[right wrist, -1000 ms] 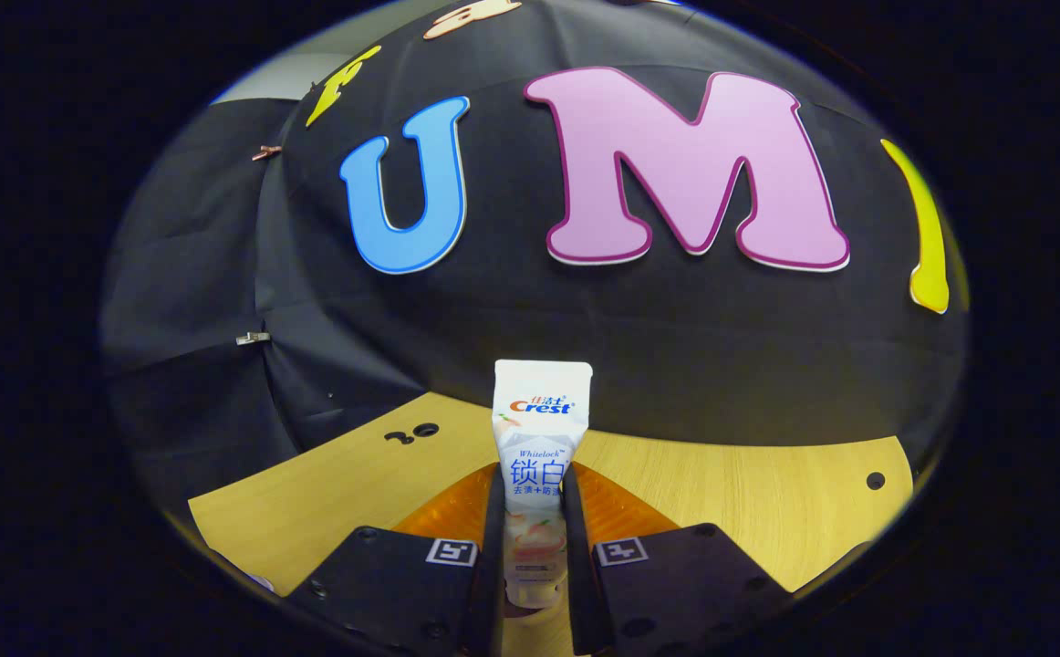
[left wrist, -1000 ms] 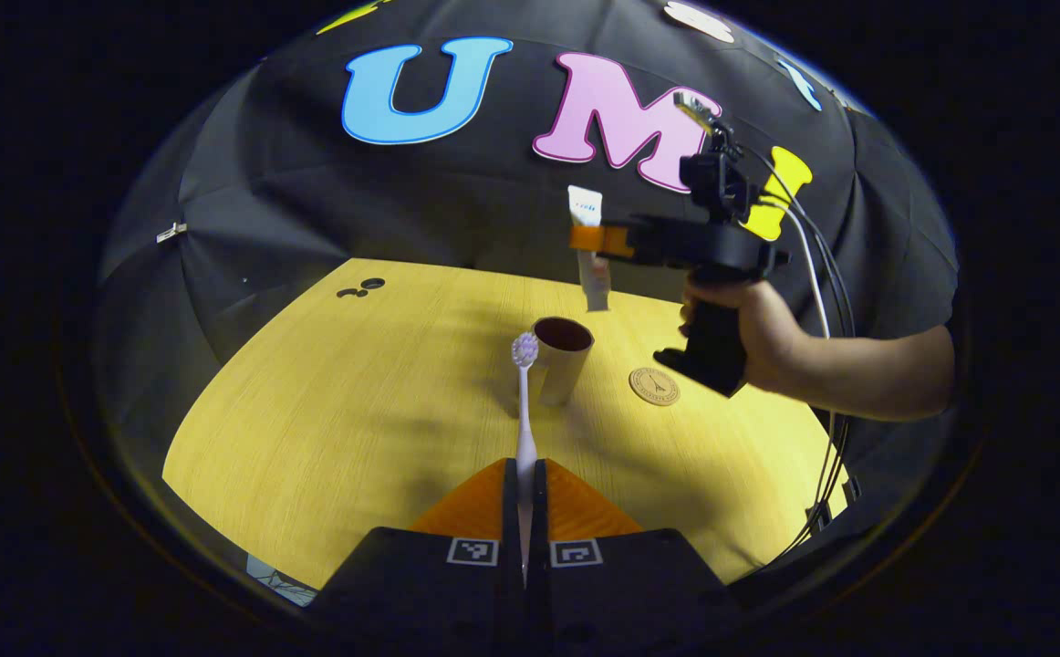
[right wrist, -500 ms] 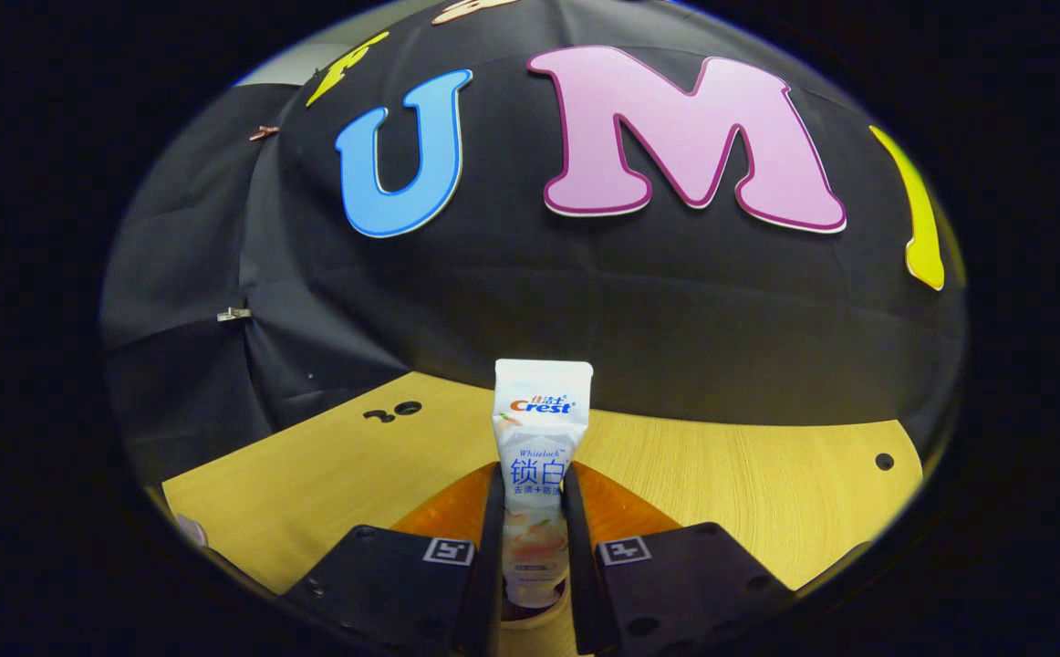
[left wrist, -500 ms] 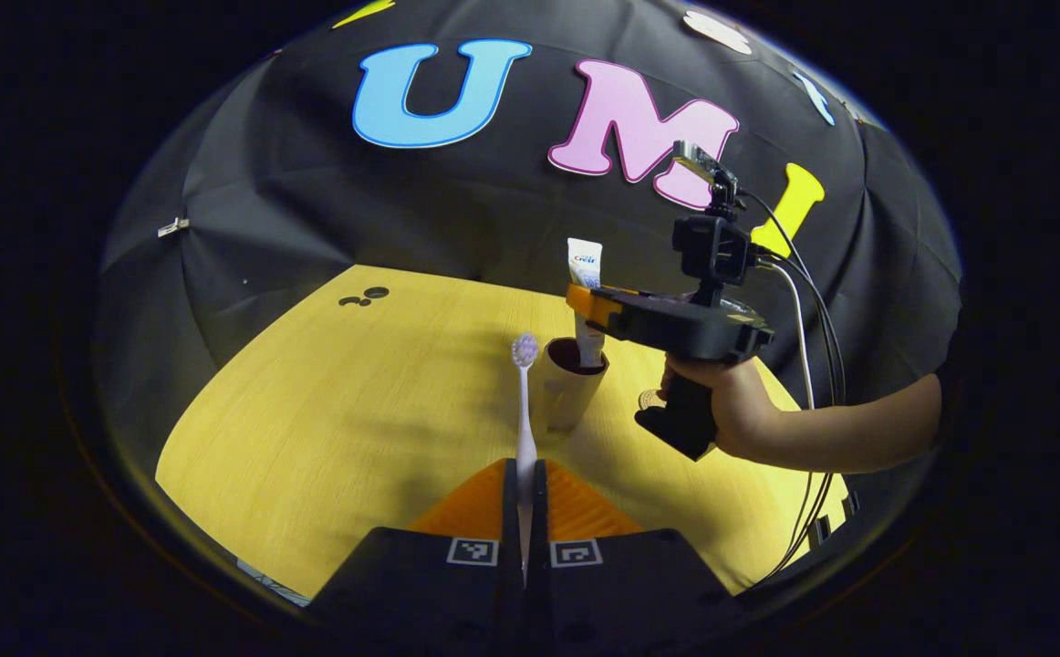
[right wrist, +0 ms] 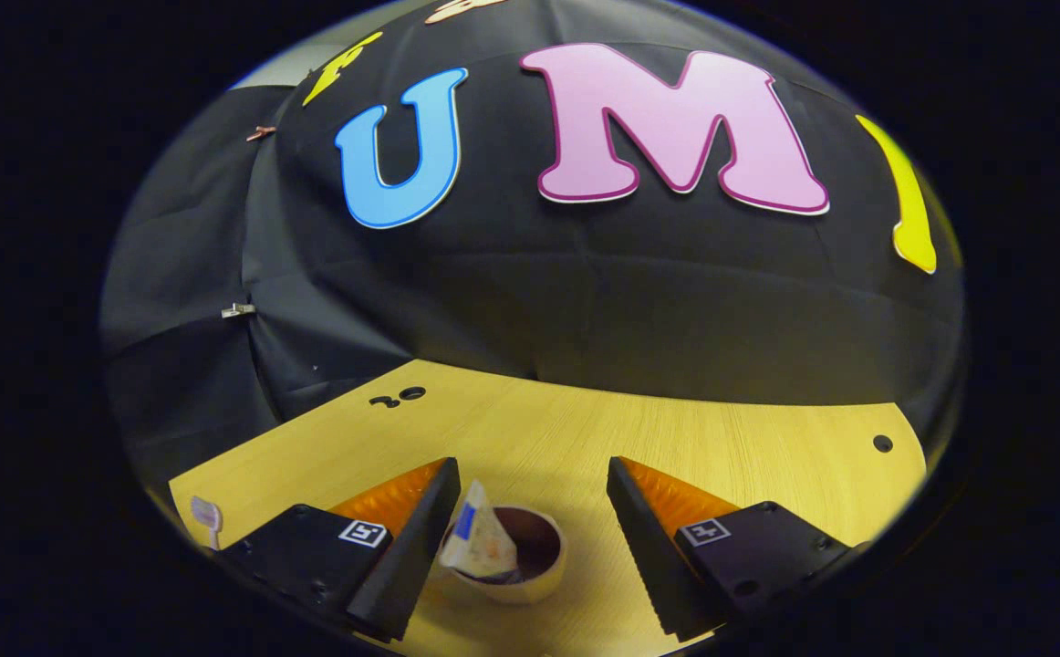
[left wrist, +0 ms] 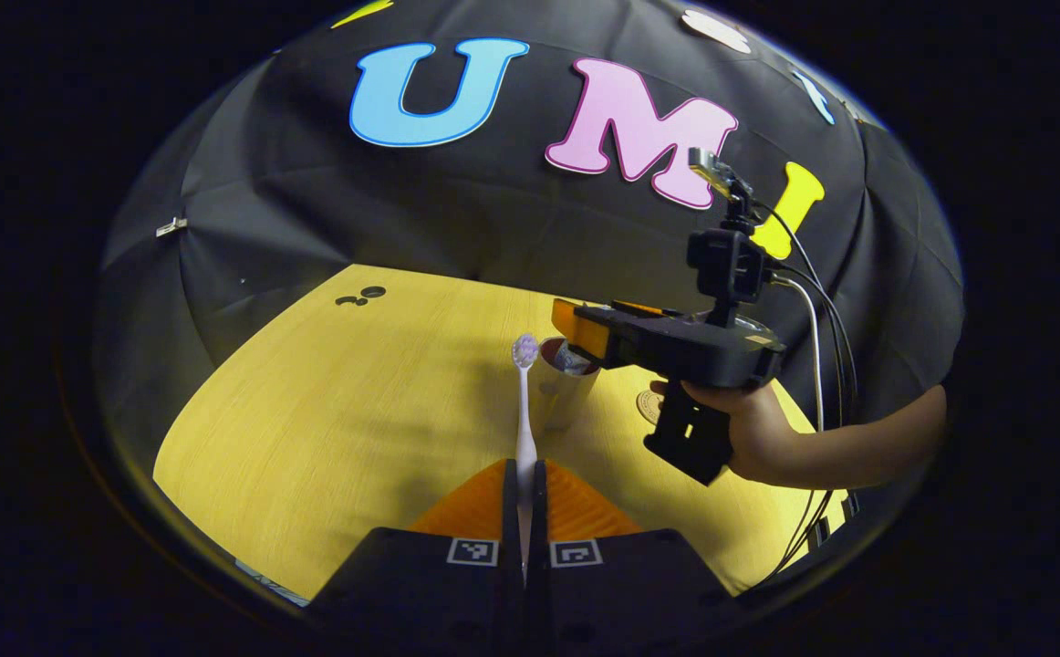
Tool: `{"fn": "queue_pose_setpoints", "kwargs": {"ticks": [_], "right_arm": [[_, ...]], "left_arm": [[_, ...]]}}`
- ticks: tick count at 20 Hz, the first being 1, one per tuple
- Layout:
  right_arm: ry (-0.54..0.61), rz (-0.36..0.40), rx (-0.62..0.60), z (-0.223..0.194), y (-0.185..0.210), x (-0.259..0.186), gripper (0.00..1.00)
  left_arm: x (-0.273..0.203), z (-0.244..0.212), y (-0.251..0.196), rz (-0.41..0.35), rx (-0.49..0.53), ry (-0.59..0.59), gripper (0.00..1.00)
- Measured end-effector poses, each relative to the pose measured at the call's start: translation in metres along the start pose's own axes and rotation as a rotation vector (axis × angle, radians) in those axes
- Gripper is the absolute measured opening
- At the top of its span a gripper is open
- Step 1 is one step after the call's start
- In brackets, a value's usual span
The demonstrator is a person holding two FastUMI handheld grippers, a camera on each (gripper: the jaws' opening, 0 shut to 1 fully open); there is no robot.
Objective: Put the toothbrush and toothpaste on the desktop into the cup, then pick up the cup and place it on the coaster on the desktop.
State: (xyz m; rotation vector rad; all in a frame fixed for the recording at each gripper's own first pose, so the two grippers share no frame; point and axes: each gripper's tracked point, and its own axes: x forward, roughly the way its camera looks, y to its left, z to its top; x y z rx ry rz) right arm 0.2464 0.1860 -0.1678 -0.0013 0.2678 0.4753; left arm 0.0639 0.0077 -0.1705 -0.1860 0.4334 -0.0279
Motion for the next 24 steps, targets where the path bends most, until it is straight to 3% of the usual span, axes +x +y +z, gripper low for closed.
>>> {"fn": "queue_pose_setpoints", "kwargs": {"ticks": [8,13,18,24], "right_arm": [[0.009,0.004,0.058,0.008,-0.019,-0.062,0.98],[0.027,-0.027,0.026,0.001,-0.041,-0.084,0.97],[0.071,-0.068,0.022,-0.015,-0.064,-0.11,0.97],[0.12,-0.109,0.016,-0.041,-0.087,-0.121,0.97]], "left_arm": [[0.029,0.051,-0.008,-0.026,-0.045,-0.117,0.06],[0.057,0.101,-0.012,-0.058,-0.049,-0.243,0.06],[0.077,0.138,-0.036,-0.158,-0.066,-0.346,0.06],[0.11,0.148,-0.062,-0.233,-0.087,-0.432,0.06]]}}
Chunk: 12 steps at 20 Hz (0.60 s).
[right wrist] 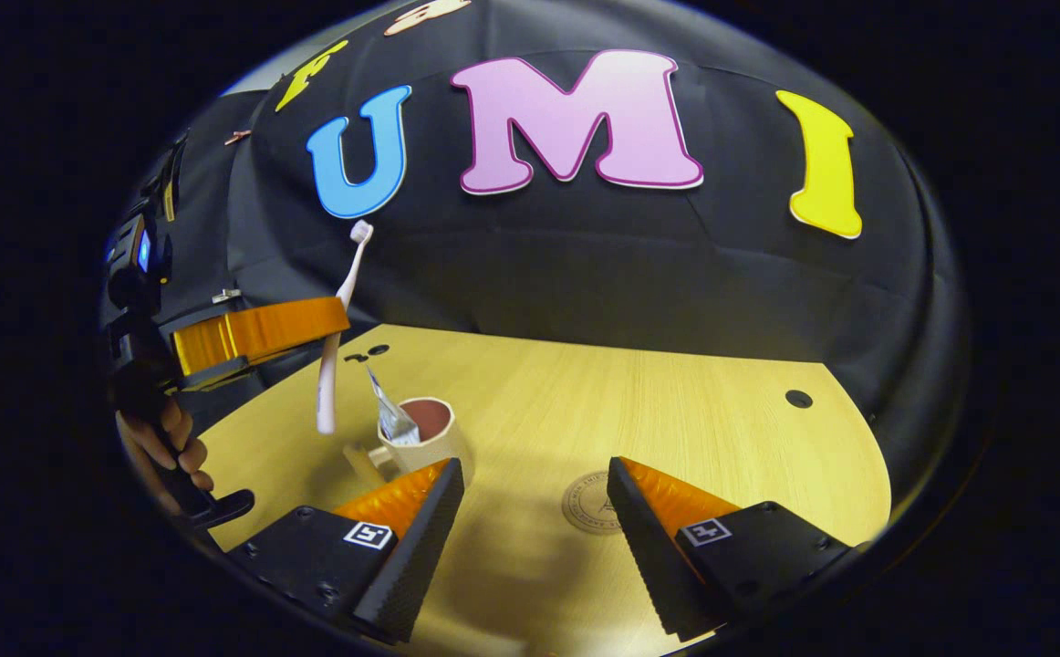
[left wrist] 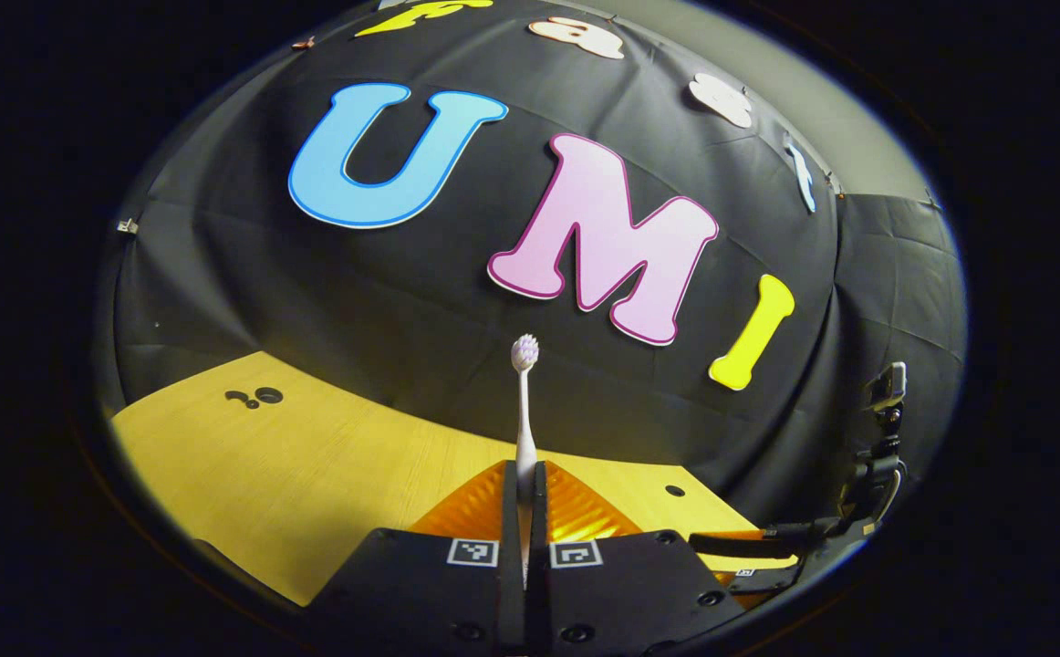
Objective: Put the toothbrush and toothpaste on the desktop into the cup, then pick up the cup and place it on the coaster on the desktop.
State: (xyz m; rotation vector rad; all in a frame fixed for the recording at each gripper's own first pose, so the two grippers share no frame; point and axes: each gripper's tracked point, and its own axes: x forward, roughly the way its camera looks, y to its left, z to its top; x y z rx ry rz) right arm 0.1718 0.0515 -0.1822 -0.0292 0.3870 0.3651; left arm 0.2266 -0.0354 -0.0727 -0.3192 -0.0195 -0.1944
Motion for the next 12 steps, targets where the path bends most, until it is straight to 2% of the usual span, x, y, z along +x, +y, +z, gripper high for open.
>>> {"fn": "queue_pose_setpoints", "kwargs": {"ticks": [4,12], "right_arm": [[0.021,-0.02,-0.002,-0.014,-0.015,0.001,0.97],[0.055,-0.037,0.016,-0.039,-0.031,0.005,0.97]], "left_arm": [[0.021,-0.015,0.002,-0.017,0.016,-0.04,0.06],[0.046,-0.03,0.019,0.002,0.09,-0.087,0.07]]}}
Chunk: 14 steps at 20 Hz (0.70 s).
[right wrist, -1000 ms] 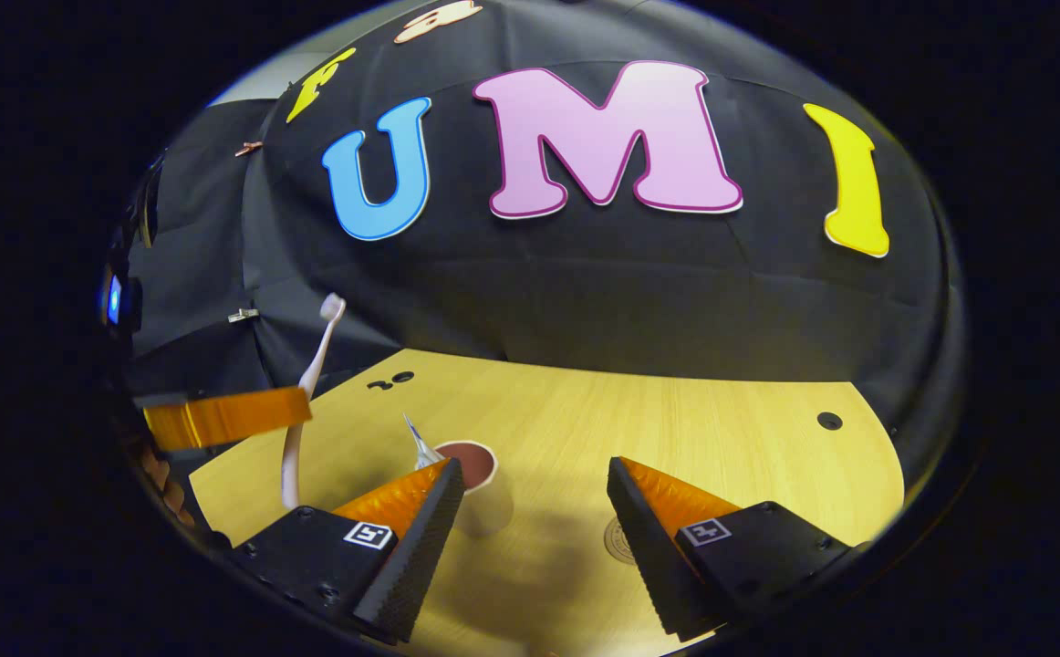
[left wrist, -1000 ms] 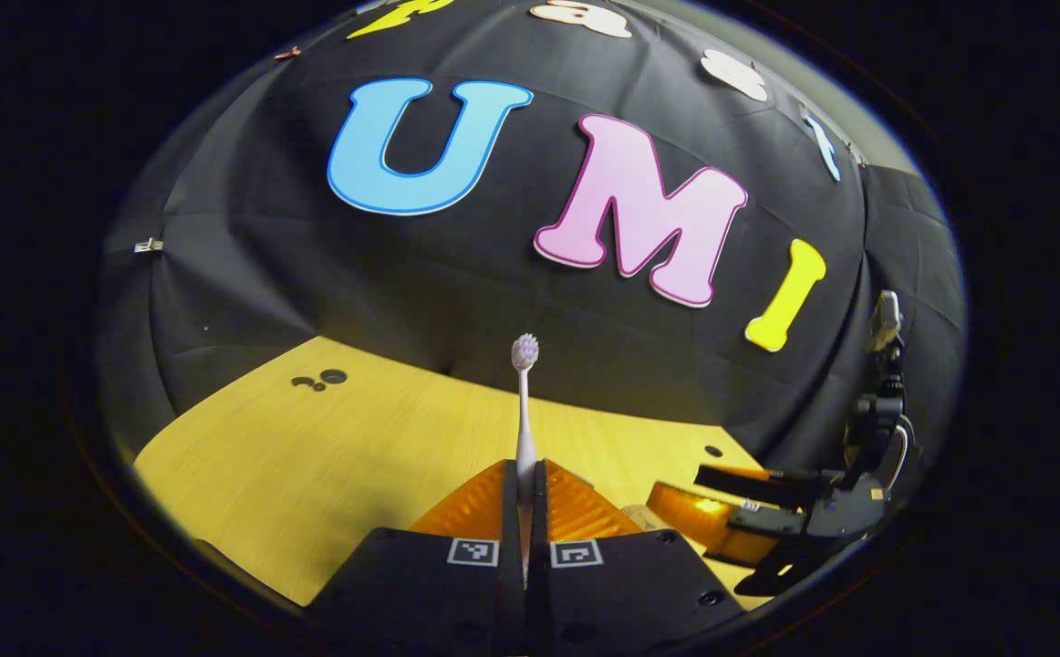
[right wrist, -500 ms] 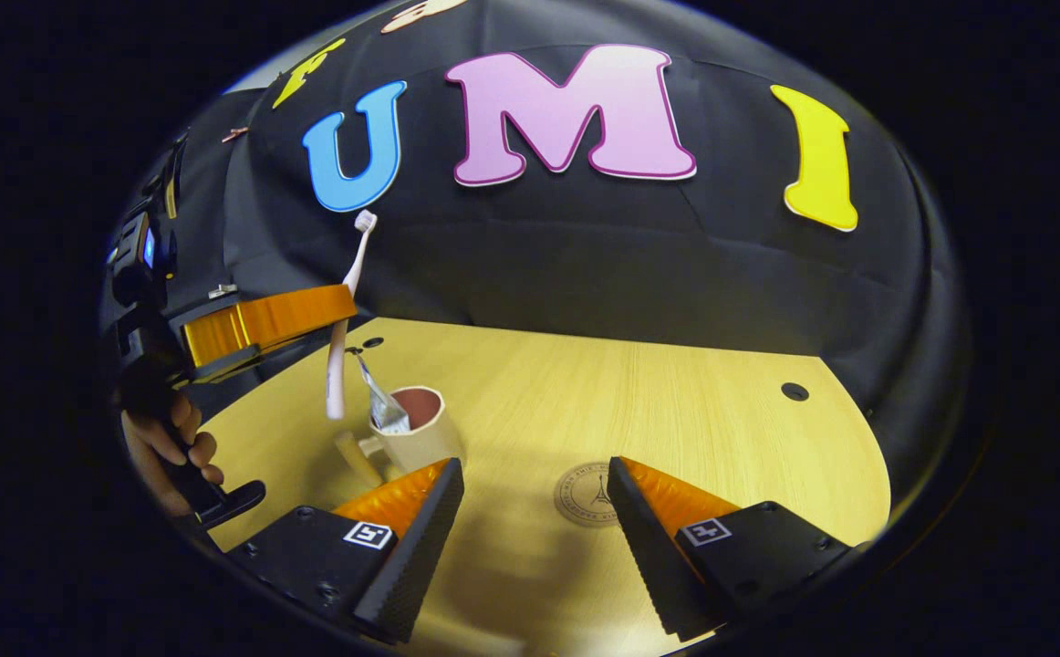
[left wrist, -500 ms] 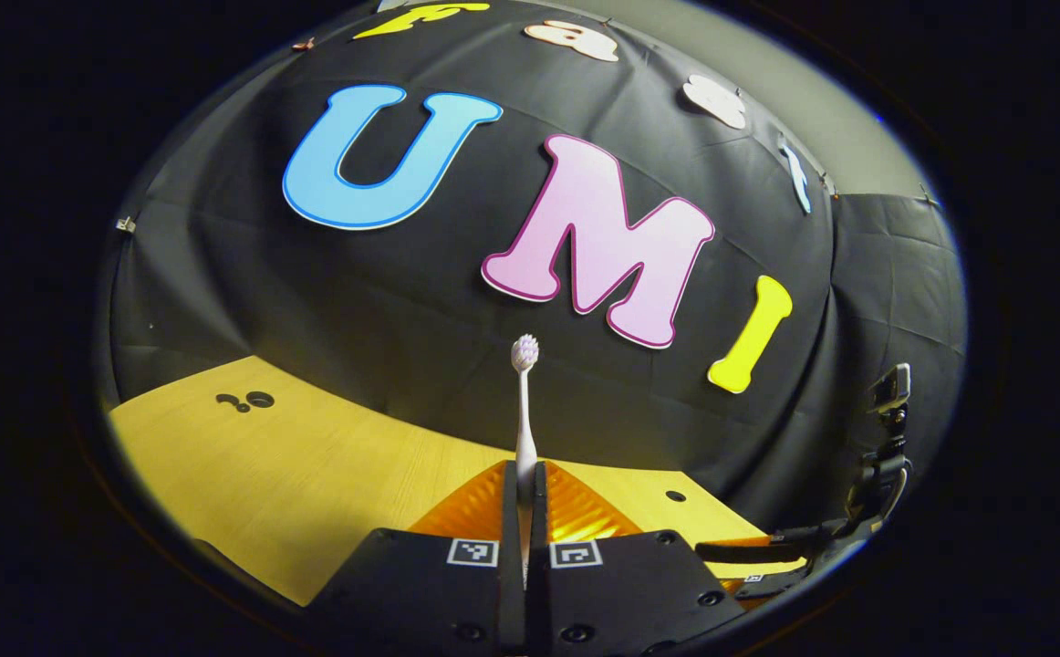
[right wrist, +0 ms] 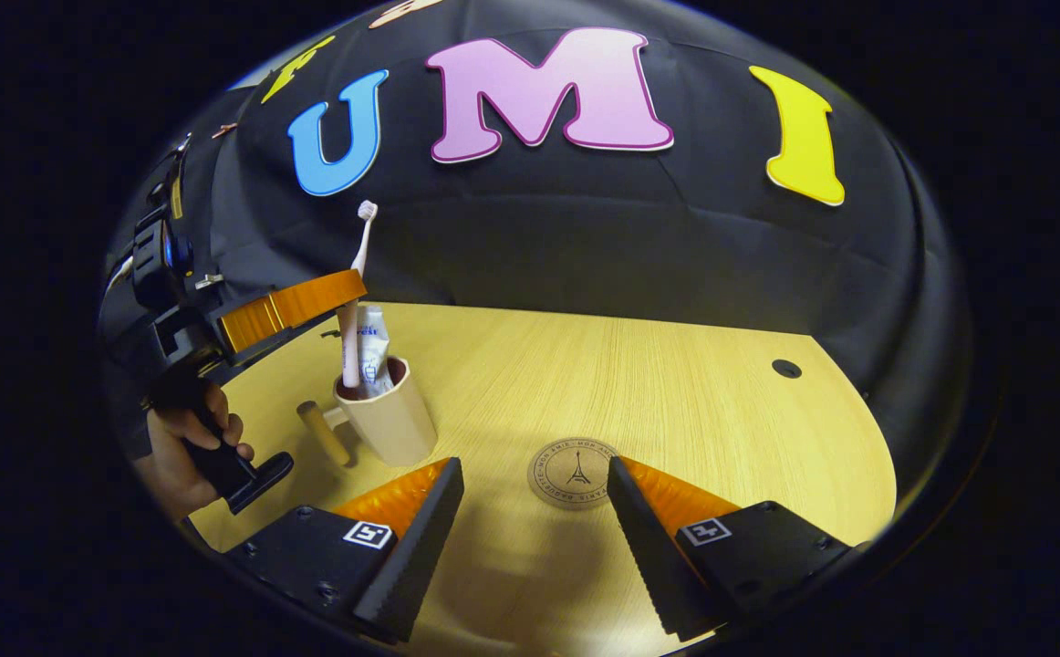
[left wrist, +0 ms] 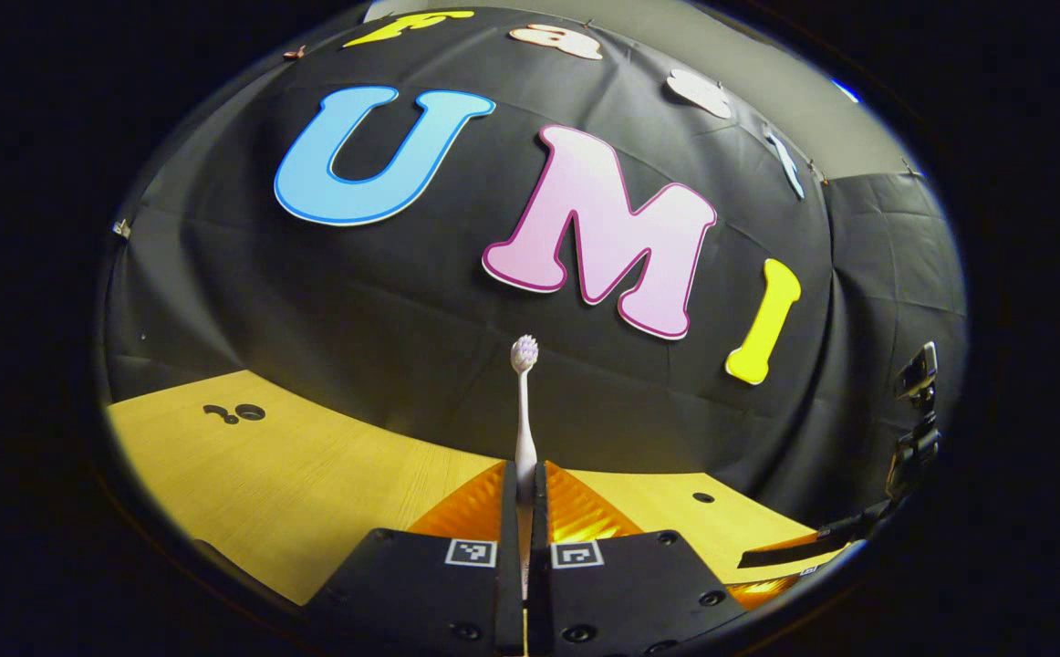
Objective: Put the toothbrush and toothpaste on the desktop into the cup, then pick up the cup and place it on the coaster on the desktop.
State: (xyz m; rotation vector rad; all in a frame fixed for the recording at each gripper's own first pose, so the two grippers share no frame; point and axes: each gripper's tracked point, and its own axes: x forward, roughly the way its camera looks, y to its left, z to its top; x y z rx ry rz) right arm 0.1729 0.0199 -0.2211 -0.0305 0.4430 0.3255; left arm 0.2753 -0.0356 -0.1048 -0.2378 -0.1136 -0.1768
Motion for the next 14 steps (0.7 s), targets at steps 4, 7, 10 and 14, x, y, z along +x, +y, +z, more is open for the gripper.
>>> {"fn": "queue_pose_setpoints", "kwargs": {"ticks": [4,7,10,14], "right_arm": [[0.01,-0.004,0.0,-0.006,-0.005,0.004,0.97],[0.023,-0.006,-0.007,-0.012,-0.006,0.006,0.97],[0.032,-0.003,-0.007,-0.014,-0.005,0.006,0.97],[0.032,0.002,-0.007,-0.014,-0.005,0.003,0.97]], "left_arm": [[-0.002,0.001,0.001,0.003,0.041,-0.025,0.11],[-0.004,-0.004,-0.004,-0.013,0.083,-0.023,0.49],[-0.01,-0.003,-0.009,-0.015,0.111,-0.009,0.8],[-0.02,0.003,-0.016,-0.015,0.137,0.006,0.95]]}}
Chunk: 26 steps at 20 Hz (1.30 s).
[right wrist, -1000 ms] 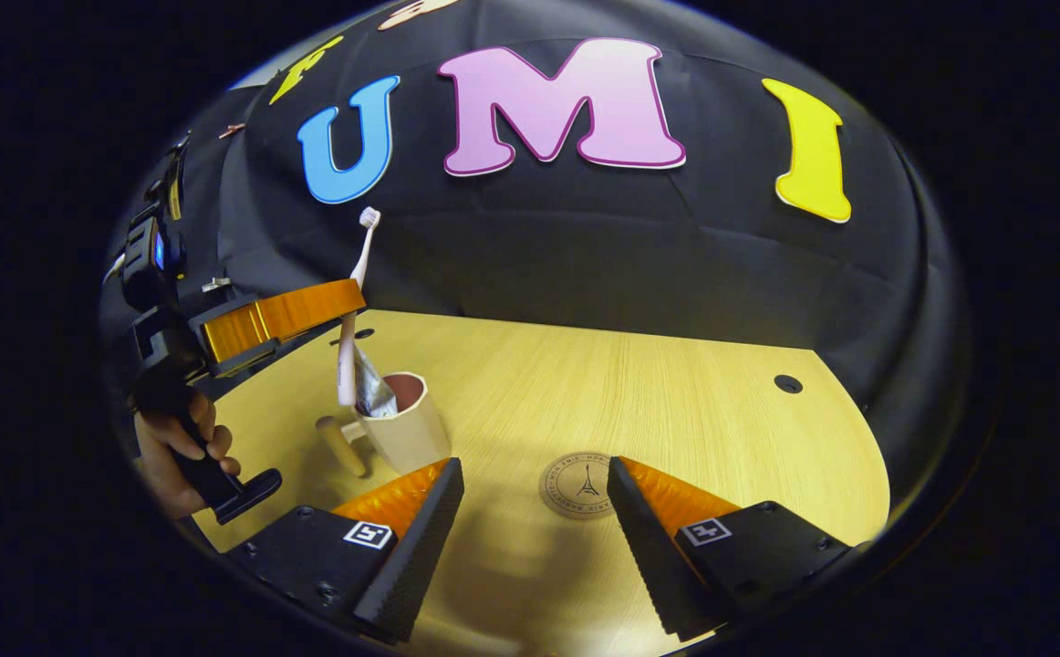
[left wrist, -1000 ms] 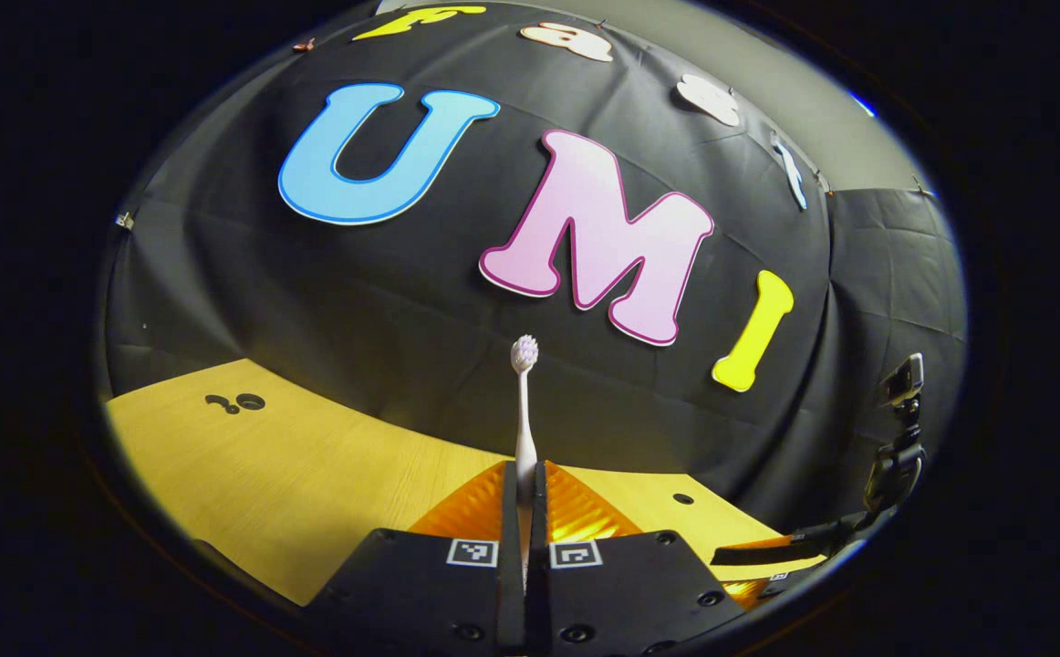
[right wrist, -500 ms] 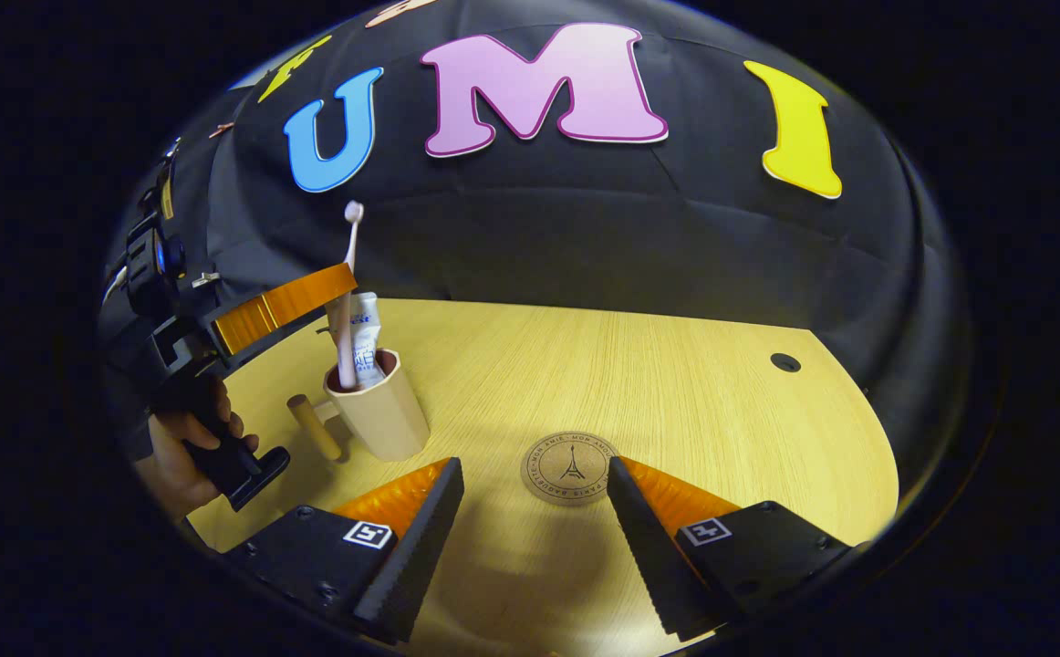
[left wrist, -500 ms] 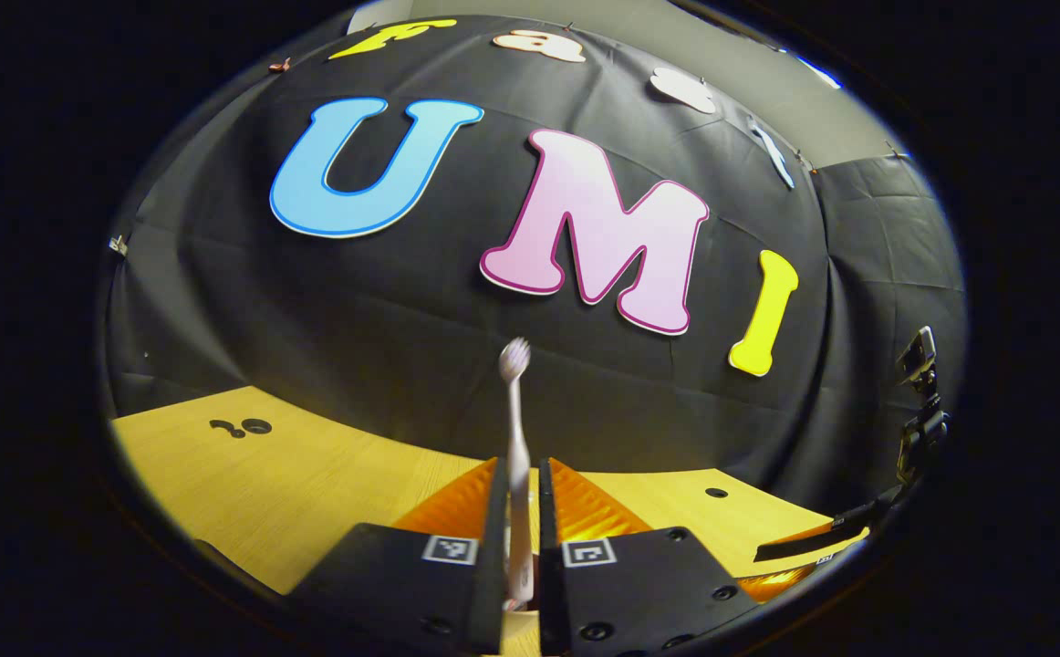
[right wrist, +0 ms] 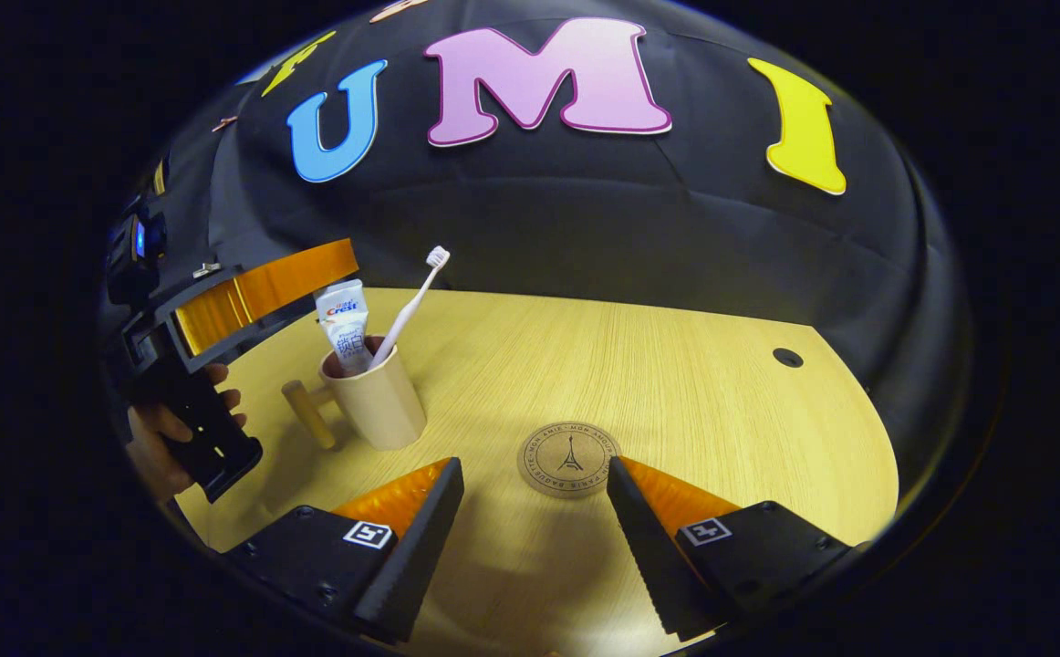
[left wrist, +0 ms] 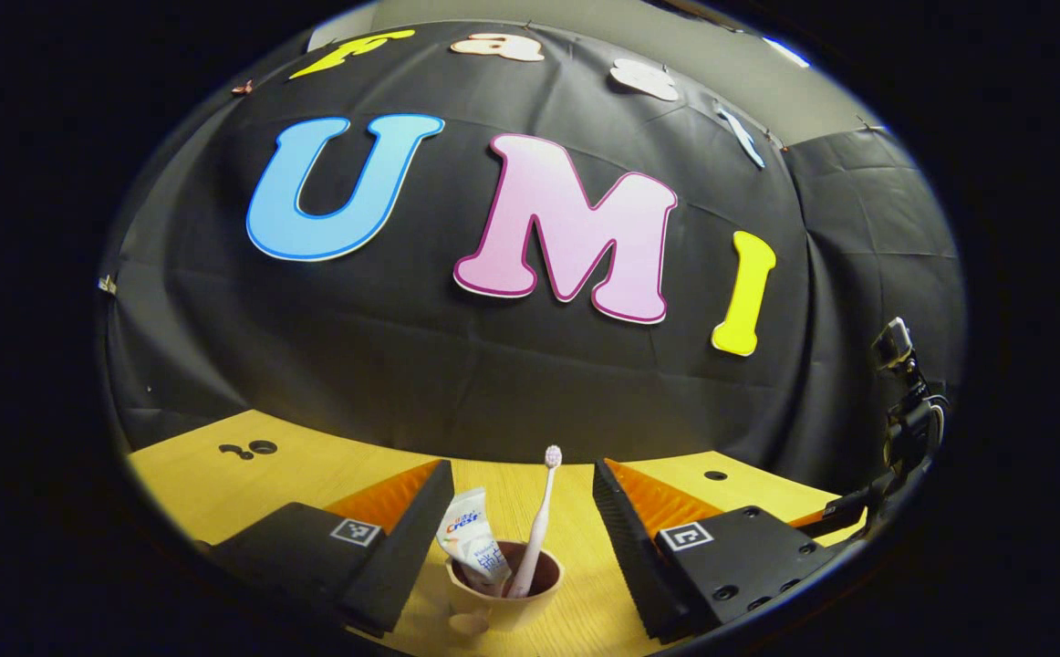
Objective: Put the toothbrush and toothpaste on the desktop into the cup, then pick up the cup and place it on the coaster on the desktop.
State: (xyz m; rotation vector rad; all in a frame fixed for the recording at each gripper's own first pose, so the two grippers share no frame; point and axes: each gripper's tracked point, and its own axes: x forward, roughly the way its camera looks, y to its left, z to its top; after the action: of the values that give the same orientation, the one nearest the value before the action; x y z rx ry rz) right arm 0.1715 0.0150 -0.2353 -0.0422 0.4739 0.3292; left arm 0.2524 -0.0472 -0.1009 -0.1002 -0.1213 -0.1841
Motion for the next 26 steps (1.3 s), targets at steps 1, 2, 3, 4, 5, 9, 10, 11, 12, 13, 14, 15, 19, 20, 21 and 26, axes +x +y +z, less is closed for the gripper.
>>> {"fn": "queue_pose_setpoints", "kwargs": {"ticks": [1,2,3,4,5,9,10,11,12,13,14,15,19,20,21,26], "right_arm": [[0.0,0.002,0.007,0.001,0.001,0.0,0.97],[-0.001,0.002,0.011,0.002,0.001,-0.001,0.97],[-0.005,0.002,0.014,0.004,0.001,-0.003,0.97],[-0.007,0.002,0.018,0.006,0.001,-0.004,0.97],[-0.009,0.003,0.021,0.006,0.001,-0.006,0.97],[-0.015,0.008,0.025,0.013,-0.001,-0.013,0.97],[-0.016,0.008,0.029,0.015,-0.002,-0.015,0.97],[-0.017,0.008,0.034,0.016,-0.004,-0.016,0.97],[-0.017,0.007,0.04,0.017,-0.006,-0.018,0.97],[-0.018,0.004,0.047,0.019,-0.008,-0.02,0.97],[-0.019,0.001,0.056,0.02,-0.011,-0.021,0.97],[-0.02,-0.002,0.065,0.022,-0.014,-0.023,0.97],[-0.027,-0.026,0.095,0.025,-0.031,-0.033,0.97],[-0.032,-0.034,0.1,0.026,-0.036,-0.036,0.97],[-0.036,-0.045,0.103,0.027,-0.043,-0.033,0.97],[-0.038,-0.091,0.123,0.022,-0.077,-0.049,0.97]], "left_arm": [[-0.002,0.0,0.002,0.009,0.003,0.01,0.95],[-0.005,0.0,0.004,0.019,0.002,0.022,0.95],[-0.007,-0.001,0.007,0.032,0.0,0.037,0.96],[-0.01,-0.002,0.01,0.042,-0.005,0.051,0.96],[-0.014,-0.002,0.013,0.053,-0.01,0.064,0.96],[-0.026,-0.001,0.026,0.079,-0.032,0.128,0.97],[-0.03,-0.003,0.029,0.082,-0.033,0.156,0.97],[-0.033,-0.007,0.032,0.086,-0.029,0.19,0.97],[-0.036,-0.011,0.037,0.098,-0.02,0.224,0.97],[-0.039,-0.015,0.042,0.106,-0.018,0.26,0.97],[-0.041,-0.019,0.04,0.097,-0.03,0.292,0.97],[-0.043,-0.025,0.039,0.09,-0.045,0.328,0.97],[-0.051,-0.043,0.044,0.092,-0.08,0.459,0.97],[-0.053,-0.048,0.044,0.089,-0.075,0.494,0.97],[-0.055,-0.053,0.044,0.084,-0.063,0.53,0.97],[-0.06,-0.084,0.035,0.01,-0.005,0.709,0.97]]}}
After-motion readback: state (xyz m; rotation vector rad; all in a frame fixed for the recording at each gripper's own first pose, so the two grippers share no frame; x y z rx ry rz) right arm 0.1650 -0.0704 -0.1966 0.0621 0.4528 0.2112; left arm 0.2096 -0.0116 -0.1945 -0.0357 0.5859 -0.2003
